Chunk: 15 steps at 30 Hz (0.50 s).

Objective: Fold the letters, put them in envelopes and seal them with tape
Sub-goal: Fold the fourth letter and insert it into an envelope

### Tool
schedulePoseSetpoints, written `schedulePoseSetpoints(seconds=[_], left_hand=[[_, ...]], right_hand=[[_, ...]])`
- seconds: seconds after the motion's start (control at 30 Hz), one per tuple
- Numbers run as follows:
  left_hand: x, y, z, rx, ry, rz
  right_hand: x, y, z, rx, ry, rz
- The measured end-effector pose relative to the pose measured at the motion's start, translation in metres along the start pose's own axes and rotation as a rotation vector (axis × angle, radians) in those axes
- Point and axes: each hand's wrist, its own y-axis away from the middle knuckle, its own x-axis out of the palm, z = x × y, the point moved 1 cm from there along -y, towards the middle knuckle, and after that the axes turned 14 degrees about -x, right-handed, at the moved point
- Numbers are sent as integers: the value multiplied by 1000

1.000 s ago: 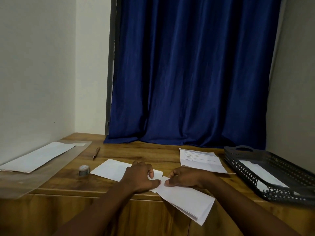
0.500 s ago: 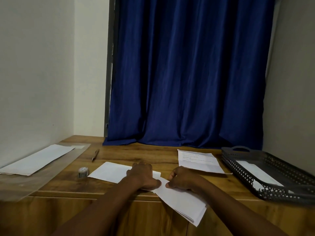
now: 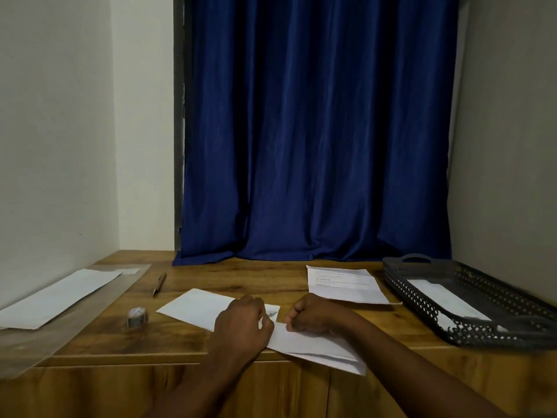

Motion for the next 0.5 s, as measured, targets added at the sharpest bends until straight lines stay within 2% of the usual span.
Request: schedulePoseSetpoints(seconds=[0.23,0.4,0.5], left_hand=[[3,6,1,90,77,-59],[0,5,3,17,128,-37],[0,5,2,19,125,-39]], right_hand=[[10,-19,5,49,-2,-55],[12,-25,9,47,-38,-54],[-3,-12,7,75,1,2]])
